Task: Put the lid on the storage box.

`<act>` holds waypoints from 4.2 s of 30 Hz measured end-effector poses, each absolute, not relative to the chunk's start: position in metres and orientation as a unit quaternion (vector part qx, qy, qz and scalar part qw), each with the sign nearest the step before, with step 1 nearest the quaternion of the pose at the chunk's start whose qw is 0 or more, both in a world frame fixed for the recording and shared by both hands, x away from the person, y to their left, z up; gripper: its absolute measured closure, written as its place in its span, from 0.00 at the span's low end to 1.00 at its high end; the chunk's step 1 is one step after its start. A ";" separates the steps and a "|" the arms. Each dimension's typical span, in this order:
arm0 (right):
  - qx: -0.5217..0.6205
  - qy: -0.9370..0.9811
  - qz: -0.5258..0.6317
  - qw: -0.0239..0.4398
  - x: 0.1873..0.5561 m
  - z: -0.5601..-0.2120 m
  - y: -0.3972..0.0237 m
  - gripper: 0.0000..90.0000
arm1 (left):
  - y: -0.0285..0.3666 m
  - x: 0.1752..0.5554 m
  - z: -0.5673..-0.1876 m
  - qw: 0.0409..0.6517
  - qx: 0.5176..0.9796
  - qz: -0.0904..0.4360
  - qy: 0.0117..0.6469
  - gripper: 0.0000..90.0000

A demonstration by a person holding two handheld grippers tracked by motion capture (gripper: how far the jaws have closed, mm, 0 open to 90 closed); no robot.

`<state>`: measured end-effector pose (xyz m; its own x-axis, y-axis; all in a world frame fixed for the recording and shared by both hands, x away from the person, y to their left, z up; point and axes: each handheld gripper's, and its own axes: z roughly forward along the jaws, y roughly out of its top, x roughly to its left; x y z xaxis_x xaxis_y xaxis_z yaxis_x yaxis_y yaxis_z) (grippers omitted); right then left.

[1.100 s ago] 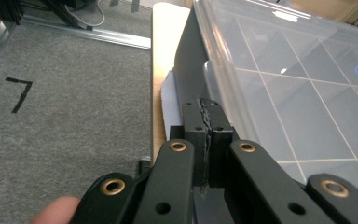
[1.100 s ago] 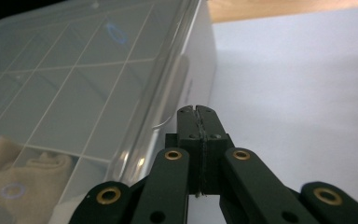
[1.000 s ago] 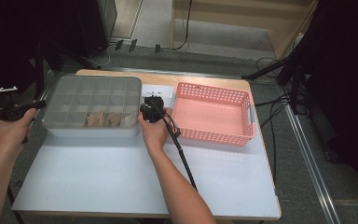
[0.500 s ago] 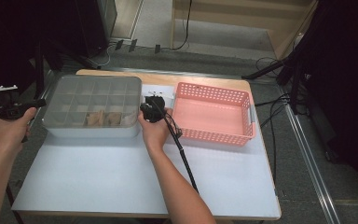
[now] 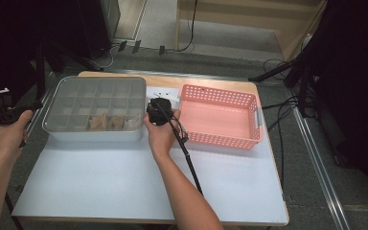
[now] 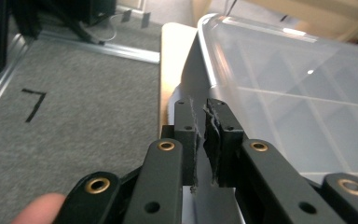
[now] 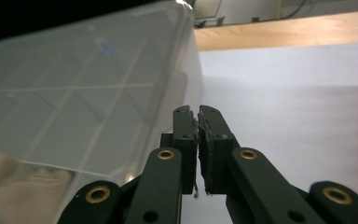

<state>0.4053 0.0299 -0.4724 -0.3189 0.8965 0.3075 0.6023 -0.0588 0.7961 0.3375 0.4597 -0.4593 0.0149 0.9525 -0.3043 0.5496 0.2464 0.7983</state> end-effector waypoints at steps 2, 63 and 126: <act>0.558 0.669 0.467 0.153 0.405 -0.471 0.029 0.95 | 0.460 0.335 -0.457 0.437 0.567 0.233 0.659 0.92; 0.564 0.697 0.420 0.137 0.433 -0.474 0.040 1.00 | 0.471 0.356 -0.487 0.499 0.522 0.125 0.680 1.00; 0.554 0.698 0.434 0.131 0.437 -0.468 0.040 1.00 | 0.481 0.355 -0.491 0.504 0.519 0.099 0.683 0.99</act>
<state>0.4374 0.0401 -0.4678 -0.3515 0.8874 0.2984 0.6598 0.0087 0.7513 0.3547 0.4814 -0.4910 0.0471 0.8083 -0.5868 0.6095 0.4422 0.6580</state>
